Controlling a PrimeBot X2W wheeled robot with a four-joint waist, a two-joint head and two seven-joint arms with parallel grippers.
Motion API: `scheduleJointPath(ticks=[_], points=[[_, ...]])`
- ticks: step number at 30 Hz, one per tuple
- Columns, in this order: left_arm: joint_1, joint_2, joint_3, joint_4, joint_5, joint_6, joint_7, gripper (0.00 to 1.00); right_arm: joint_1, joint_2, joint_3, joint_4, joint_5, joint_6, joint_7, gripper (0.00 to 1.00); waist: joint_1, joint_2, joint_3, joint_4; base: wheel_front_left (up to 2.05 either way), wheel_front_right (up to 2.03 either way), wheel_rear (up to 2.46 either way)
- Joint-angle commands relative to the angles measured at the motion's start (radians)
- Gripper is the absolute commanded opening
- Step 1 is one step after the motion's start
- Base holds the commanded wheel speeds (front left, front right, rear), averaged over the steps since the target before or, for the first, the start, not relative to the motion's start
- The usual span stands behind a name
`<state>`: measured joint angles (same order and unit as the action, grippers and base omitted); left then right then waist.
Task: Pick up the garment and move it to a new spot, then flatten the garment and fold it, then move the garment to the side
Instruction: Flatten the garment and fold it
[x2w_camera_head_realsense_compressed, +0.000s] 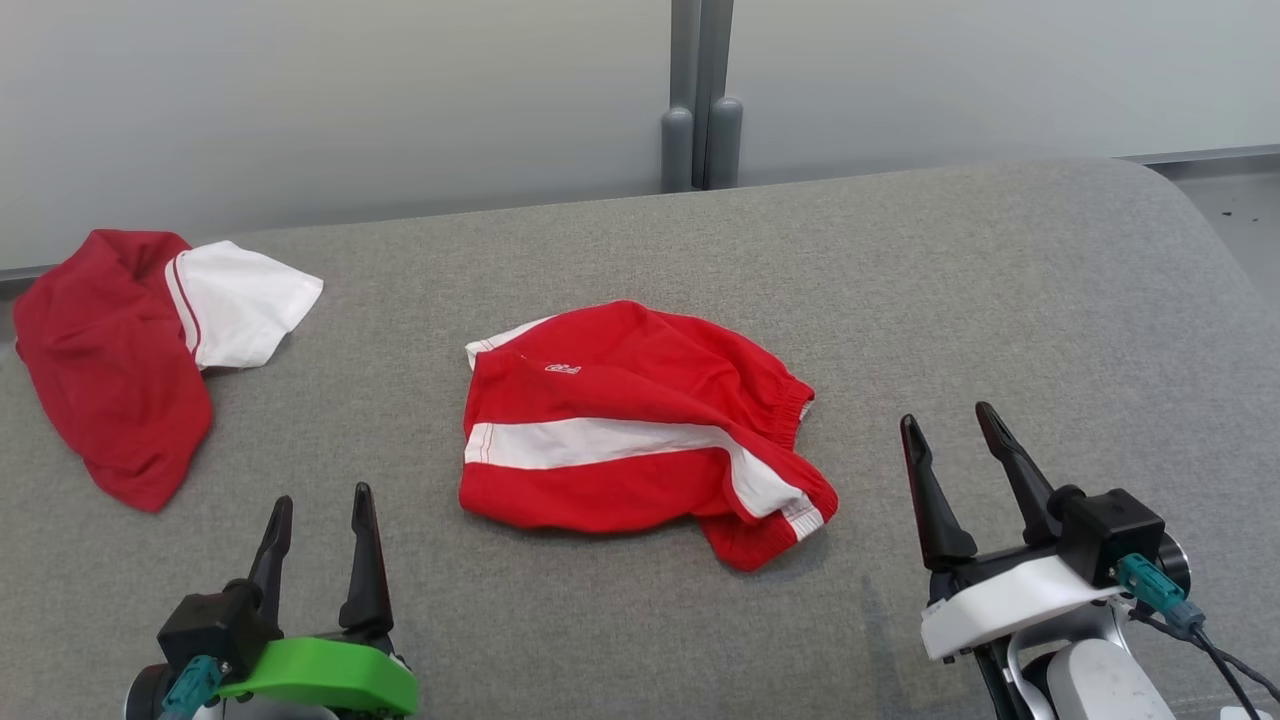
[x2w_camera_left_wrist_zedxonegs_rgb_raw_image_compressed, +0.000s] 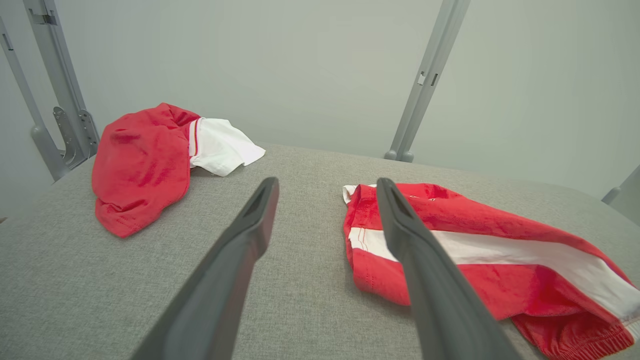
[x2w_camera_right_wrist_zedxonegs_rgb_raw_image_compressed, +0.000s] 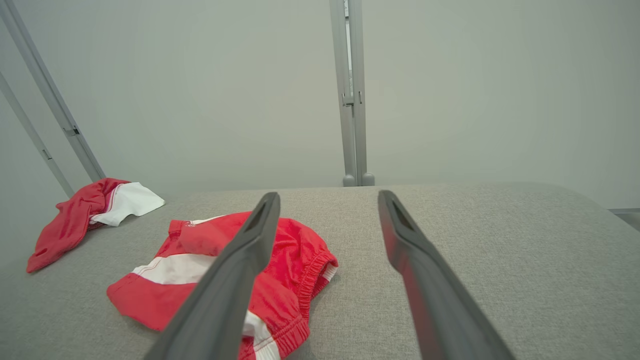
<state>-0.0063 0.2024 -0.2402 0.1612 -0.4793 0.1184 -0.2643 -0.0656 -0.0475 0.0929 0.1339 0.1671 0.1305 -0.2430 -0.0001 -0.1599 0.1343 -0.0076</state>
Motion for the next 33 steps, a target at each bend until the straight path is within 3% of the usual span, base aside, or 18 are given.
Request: scheduleJointPath(ticks=[1, 7, 14, 20, 33], points=[[0.011, -0.005, 0.005, 0.002, 0.012, -0.005, -0.001, 1.00, 0.004, -0.002, -0.001, 0.003, -0.002, 0.000, -0.006, 1.00, 0.0001, -0.0001, 0.000, 0.000, 0.00, 0.00, 0.00], [0.016, -0.016, 0.010, 0.014, 0.021, -0.020, -0.001, 1.00, 0.008, -0.002, 0.007, 0.017, 0.004, 0.000, 0.014, 1.00, 0.0001, -0.0001, -0.004, 0.001, 0.00, 0.00, 0.00], [0.017, -0.027, 0.002, 0.029, 0.029, -0.033, -0.001, 1.00, 0.036, -0.002, 0.063, 0.115, 0.049, 0.000, 0.073, 1.00, 0.0001, -0.0001, 0.007, 0.015, 0.00, 0.00, 0.00], [0.016, -0.031, -0.004, 0.043, 0.034, -0.041, -0.001, 1.00, 0.037, -0.002, 0.109, 0.220, 0.143, 0.000, 0.051, 1.00, 0.0001, -0.0001, 0.023, 0.035, 0.00, 0.00, 0.00], [-0.029, -0.027, -0.012, 0.058, 0.044, -0.049, -0.001, 1.00, -0.119, -0.002, 0.201, 0.441, 0.390, 0.000, -0.015, 1.00, 0.0001, -0.0001, 0.090, 0.106, 0.00, 0.00, 0.00]])
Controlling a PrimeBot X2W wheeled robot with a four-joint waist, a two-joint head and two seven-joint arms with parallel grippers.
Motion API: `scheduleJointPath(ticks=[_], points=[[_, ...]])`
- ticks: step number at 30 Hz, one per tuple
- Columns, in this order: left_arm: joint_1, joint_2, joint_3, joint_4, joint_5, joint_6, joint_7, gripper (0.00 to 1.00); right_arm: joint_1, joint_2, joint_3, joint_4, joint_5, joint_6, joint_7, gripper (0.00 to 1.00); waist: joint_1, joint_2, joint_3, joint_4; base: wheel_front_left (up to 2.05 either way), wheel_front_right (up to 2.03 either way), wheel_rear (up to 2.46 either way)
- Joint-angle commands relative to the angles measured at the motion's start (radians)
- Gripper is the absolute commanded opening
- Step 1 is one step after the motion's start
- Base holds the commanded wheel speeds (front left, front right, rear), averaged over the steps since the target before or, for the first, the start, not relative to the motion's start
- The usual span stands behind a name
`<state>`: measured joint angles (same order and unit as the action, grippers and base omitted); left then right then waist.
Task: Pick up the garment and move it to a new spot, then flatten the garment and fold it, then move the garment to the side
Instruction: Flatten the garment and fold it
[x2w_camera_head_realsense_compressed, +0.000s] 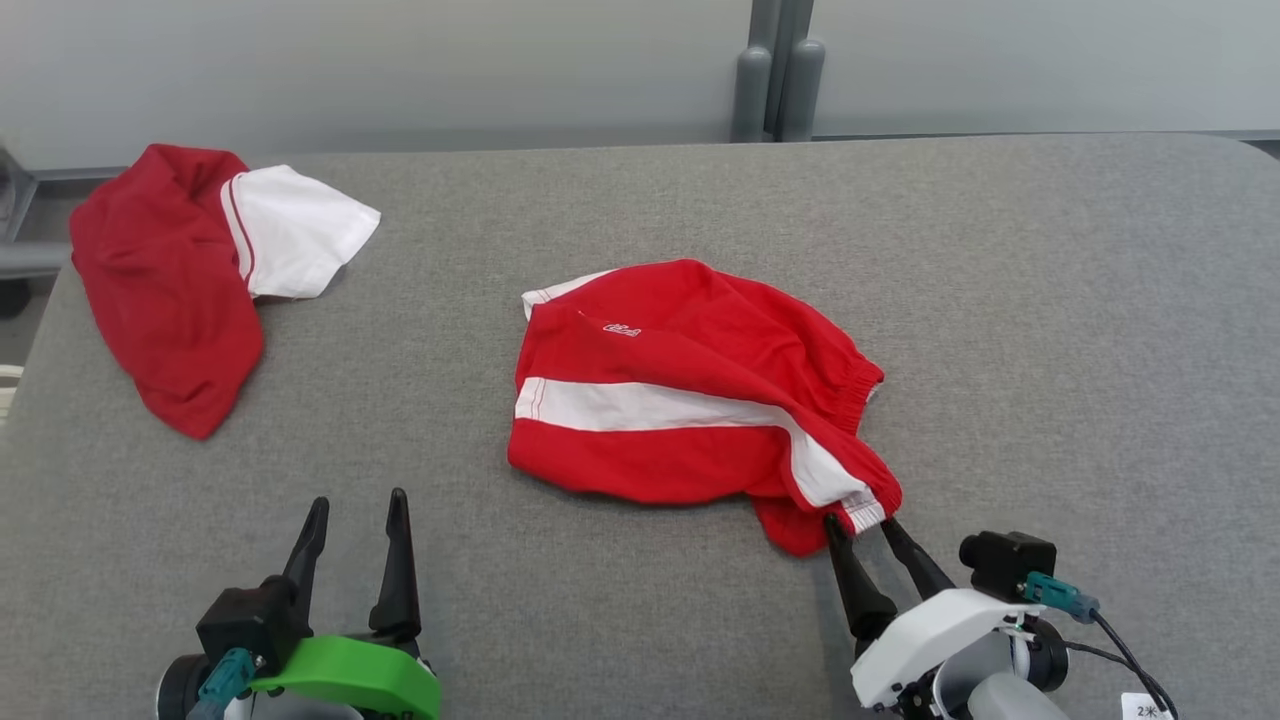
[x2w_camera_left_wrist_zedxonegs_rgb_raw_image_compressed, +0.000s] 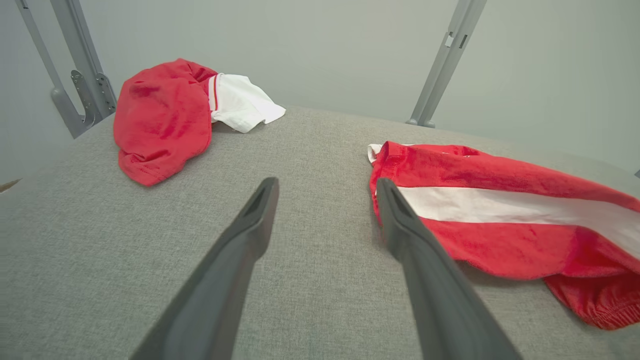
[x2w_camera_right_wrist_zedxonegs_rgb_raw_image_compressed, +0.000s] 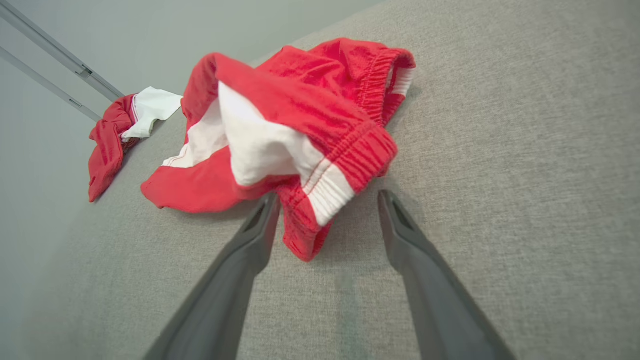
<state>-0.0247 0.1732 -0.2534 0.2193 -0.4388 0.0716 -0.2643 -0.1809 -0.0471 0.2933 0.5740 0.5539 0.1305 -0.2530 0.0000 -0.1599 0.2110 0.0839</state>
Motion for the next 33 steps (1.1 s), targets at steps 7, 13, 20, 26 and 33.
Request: scheduleJointPath(ticks=[7, 13, 20, 26, 33], points=[[-0.016, 0.000, 0.010, 0.003, 0.007, 0.000, -0.001, 1.00, -0.040, -0.003, 0.009, 0.003, 0.008, 0.000, -0.011, 0.75, 0.0000, -0.0001, 0.029, 0.033, 0.00, 0.00, 0.00], [-0.011, -0.006, 0.016, 0.000, 0.010, 0.002, -0.001, 1.00, 0.010, -0.003, -0.015, -0.075, -0.022, 0.000, -0.011, 0.66, 0.0000, -0.0001, 0.030, 0.027, 0.00, 0.00, 0.00], [-0.008, -0.011, 0.028, 0.003, 0.012, -0.004, -0.001, 1.00, 0.050, -0.003, -0.031, -0.150, -0.024, 0.000, -0.011, 0.65, 0.0000, -0.0001, 0.030, 0.005, 0.00, 0.00, 0.00], [-0.012, -0.015, 0.034, 0.012, 0.014, -0.011, -0.001, 1.00, 0.021, -0.003, -0.023, -0.139, -0.019, 0.000, -0.010, 0.55, 0.0000, -0.0001, 0.031, -0.001, 0.00, 0.00, 0.00], [-0.017, -0.015, 0.038, 0.017, 0.018, -0.011, -0.001, 1.00, -0.015, -0.003, -0.008, -0.107, 0.020, 0.000, -0.010, 0.48, 0.0000, -0.0001, 0.032, 0.008, 0.00, 0.00, 0.00]])
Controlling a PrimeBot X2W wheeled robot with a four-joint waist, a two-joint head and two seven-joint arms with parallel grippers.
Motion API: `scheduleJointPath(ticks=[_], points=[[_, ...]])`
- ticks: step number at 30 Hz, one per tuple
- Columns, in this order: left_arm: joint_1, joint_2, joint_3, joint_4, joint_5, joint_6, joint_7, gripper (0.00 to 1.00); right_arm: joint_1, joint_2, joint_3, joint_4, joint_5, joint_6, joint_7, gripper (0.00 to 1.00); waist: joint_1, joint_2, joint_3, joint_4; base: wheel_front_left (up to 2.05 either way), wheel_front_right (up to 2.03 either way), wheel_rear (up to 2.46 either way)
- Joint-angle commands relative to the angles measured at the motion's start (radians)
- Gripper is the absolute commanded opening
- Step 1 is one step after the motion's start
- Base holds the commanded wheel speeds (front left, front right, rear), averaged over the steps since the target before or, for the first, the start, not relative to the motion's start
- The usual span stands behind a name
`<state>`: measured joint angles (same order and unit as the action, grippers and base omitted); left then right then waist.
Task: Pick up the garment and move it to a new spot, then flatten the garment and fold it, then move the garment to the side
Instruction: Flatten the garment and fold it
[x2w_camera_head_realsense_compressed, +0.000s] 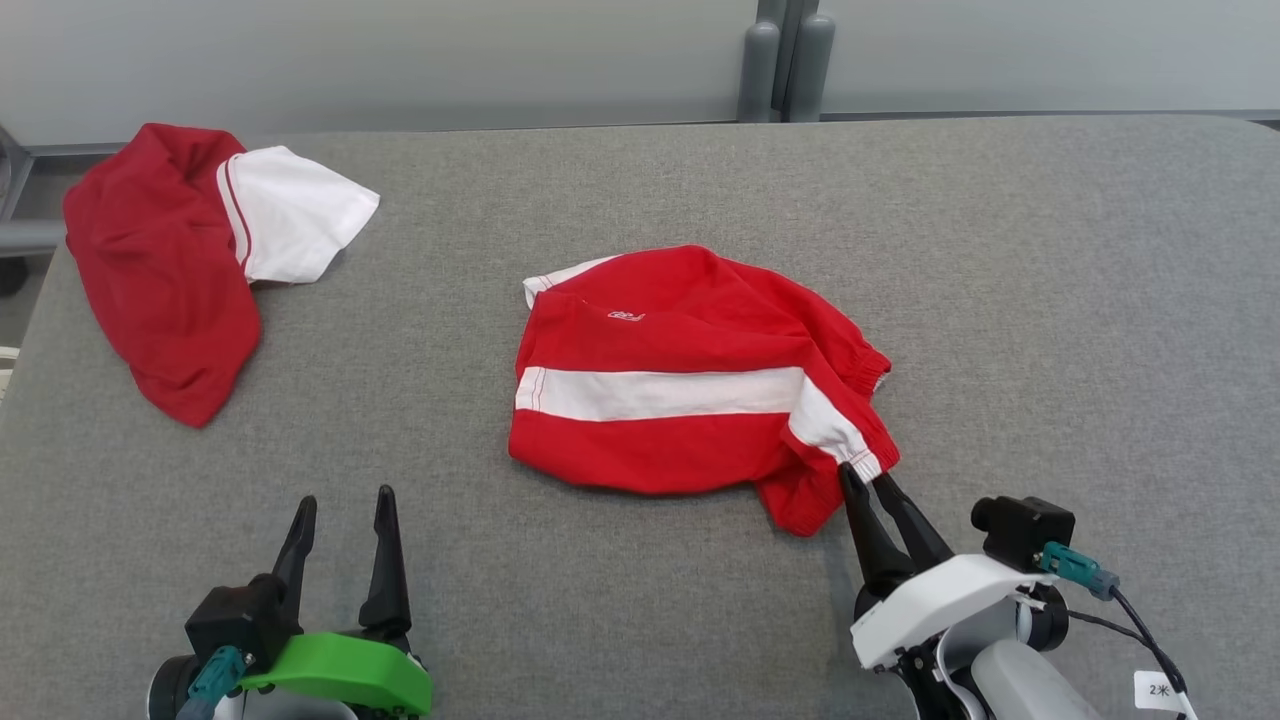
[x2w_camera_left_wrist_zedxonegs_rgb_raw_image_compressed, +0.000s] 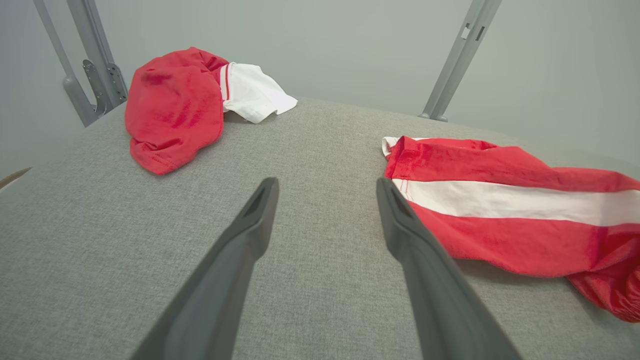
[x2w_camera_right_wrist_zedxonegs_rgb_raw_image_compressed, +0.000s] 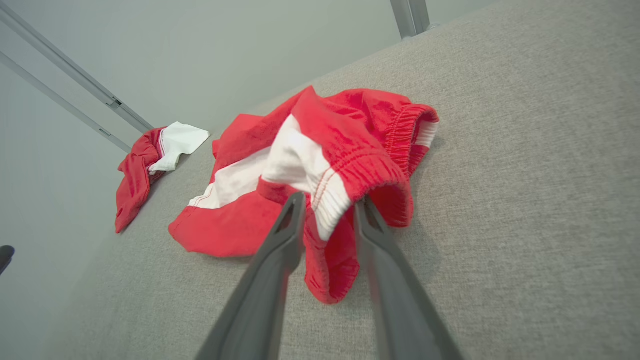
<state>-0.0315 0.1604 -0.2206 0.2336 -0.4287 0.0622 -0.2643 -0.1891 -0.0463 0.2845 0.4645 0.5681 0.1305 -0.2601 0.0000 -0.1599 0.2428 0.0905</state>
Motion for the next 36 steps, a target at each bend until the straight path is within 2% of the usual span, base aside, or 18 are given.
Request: scheduleJointPath(ticks=[1, 4, 7, 8, 10, 11, 16, 22, 25, 28, 32, 36], points=[[-0.010, -0.002, 0.006, 0.003, 0.008, -0.002, -0.001, 1.00, -0.014, -0.004, 0.001, 0.011, 0.009, 0.000, -0.003, 0.48, 0.0000, -0.0001, 0.001, 0.003, 0.00, 0.00, 0.00], [-0.011, 0.001, 0.008, 0.005, 0.008, -0.003, -0.001, 1.00, -0.026, -0.004, -0.001, 0.029, 0.016, 0.000, -0.003, 0.44, 0.0000, -0.0001, 0.000, 0.009, 0.00, 0.00, 0.00], [-0.012, 0.002, 0.009, 0.007, 0.010, -0.004, -0.001, 1.00, -0.034, -0.004, -0.008, 0.034, 0.015, 0.000, -0.003, 0.29, 0.0000, -0.0001, -0.001, 0.012, 0.00, 0.00, 0.00], [-0.011, 0.001, 0.010, 0.007, 0.010, -0.003, -0.001, 1.00, -0.033, -0.004, -0.009, 0.032, 0.015, 0.000, -0.003, 0.23, 0.0000, -0.0001, -0.001, 0.012, 0.00, 0.00, 0.00], [-0.009, 0.001, 0.012, 0.006, 0.010, -0.001, -0.001, 1.00, -0.028, -0.004, -0.011, 0.023, 0.014, 0.000, -0.003, 0.04, 0.0000, -0.0001, -0.001, 0.009, 0.00, 0.00, 0.00], [-0.007, 0.000, 0.013, 0.007, 0.009, -0.002, -0.001, 1.00, -0.025, -0.004, -0.011, 0.019, 0.014, 0.000, -0.003, 0.00, 0.0000, -0.0001, -0.002, 0.006, 0.00, 0.00, 0.00], [-0.015, -0.011, 0.003, 0.015, 0.004, -0.014, -0.001, 1.00, -0.014, -0.016, -0.011, 0.000, -0.003, 0.000, -0.003, 0.00, 0.0000, -0.0001, 0.000, -0.015, 0.00, 0.00, 0.00], [-0.041, -0.029, -0.027, 0.057, -0.002, -0.037, 0.002, 1.00, -0.002, -0.088, -0.001, -0.023, 0.028, 0.000, 0.008, 0.00, 0.0000, -0.0001, -0.002, -0.044, 0.00, 0.00, 0.00], [-0.064, -0.042, -0.049, 0.090, -0.016, -0.060, 0.016, 1.00, 0.000, -0.138, -0.003, -0.037, 0.046, 0.000, 0.040, 0.00, 0.0000, -0.0001, 0.000, -0.054, 0.00, 0.00, 0.00], [-0.111, -0.063, -0.098, 0.156, -0.031, -0.104, 0.058, 1.00, -0.004, -0.186, 0.007, -0.035, 0.066, 0.000, 0.080, 0.00, 0.0000, -0.0001, 0.008, -0.062, 0.00, 0.00, 0.00], [-0.198, -0.087, -0.151, 0.242, -0.059, -0.146, 0.111, 1.00, -0.017, -0.210, 0.029, -0.011, 0.049, 0.000, 0.083, 0.00, 0.0000, -0.0001, 0.021, -0.063, 0.00, 0.00, 0.00], [-0.302, -0.097, -0.186, 0.338, -0.073, -0.162, 0.138, 1.00, -0.033, -0.199, 0.055, 0.017, 0.043, 0.000, 0.069, 0.00, 0.0000, -0.0001, 0.040, -0.073, 0.00, 0.00, 0.00]])
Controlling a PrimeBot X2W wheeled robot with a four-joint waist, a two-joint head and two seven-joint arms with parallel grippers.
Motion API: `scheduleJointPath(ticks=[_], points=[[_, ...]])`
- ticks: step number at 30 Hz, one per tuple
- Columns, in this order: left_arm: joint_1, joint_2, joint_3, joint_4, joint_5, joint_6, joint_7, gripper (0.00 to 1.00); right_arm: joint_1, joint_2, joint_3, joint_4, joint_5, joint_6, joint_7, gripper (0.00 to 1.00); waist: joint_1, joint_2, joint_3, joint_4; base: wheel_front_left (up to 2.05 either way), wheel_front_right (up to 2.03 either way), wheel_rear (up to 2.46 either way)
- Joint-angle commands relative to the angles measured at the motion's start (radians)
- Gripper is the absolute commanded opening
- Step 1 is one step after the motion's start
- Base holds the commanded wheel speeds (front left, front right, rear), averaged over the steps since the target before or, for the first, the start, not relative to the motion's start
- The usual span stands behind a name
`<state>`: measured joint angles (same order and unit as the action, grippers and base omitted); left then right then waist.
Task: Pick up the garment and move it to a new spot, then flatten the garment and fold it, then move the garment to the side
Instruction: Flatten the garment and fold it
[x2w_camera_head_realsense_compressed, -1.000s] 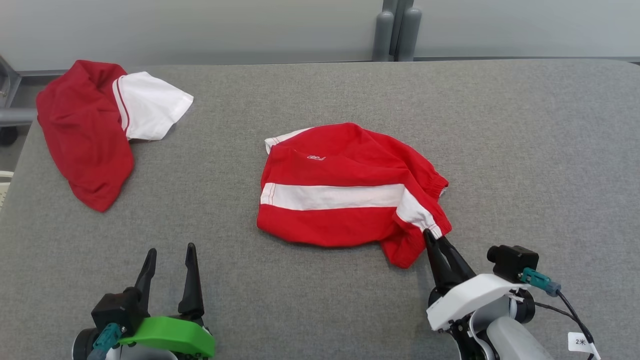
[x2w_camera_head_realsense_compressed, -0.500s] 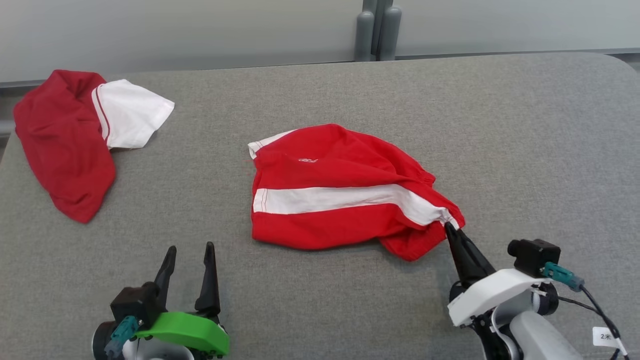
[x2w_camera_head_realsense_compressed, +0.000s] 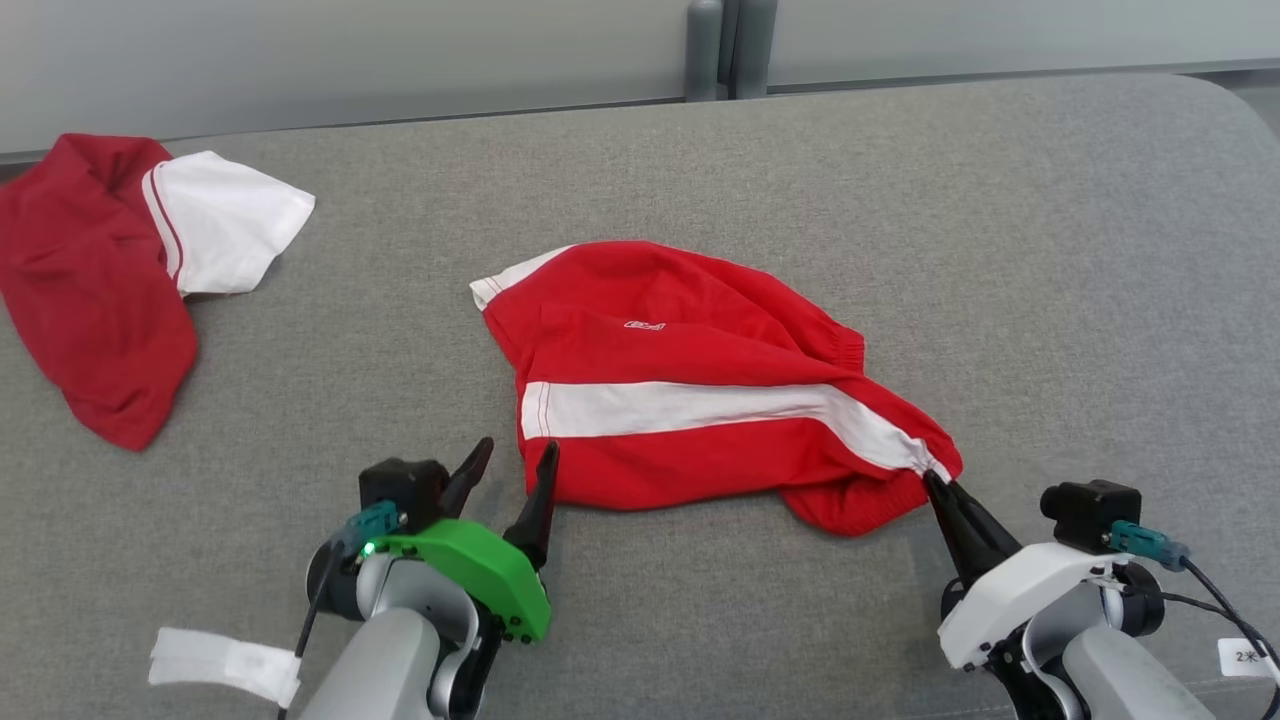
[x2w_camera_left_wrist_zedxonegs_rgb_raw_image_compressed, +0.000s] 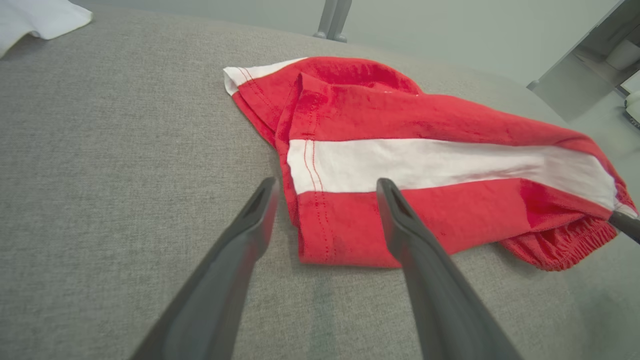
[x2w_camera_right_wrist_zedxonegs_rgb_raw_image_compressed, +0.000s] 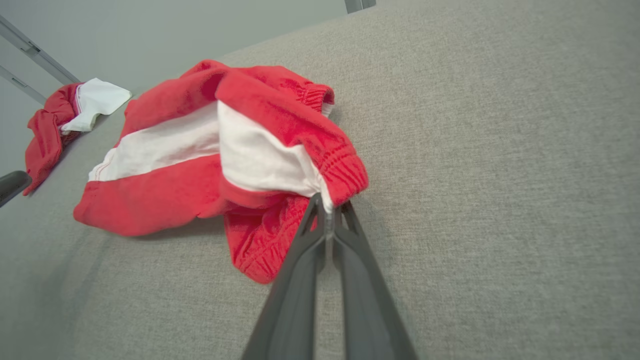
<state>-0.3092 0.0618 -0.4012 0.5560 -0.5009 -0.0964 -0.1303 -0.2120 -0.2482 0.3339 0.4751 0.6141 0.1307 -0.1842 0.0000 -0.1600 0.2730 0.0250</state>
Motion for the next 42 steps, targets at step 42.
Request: scheduleJointPath(ticks=[42], points=[[-0.302, -0.010, -0.209, 0.361, -0.197, -0.020, -0.094, 0.86, -0.102, 0.030, 0.115, 0.127, 0.039, 0.000, -0.080, 0.00, 0.0000, 0.0000, 0.070, -0.074, 0.00, 0.00, 0.00]])
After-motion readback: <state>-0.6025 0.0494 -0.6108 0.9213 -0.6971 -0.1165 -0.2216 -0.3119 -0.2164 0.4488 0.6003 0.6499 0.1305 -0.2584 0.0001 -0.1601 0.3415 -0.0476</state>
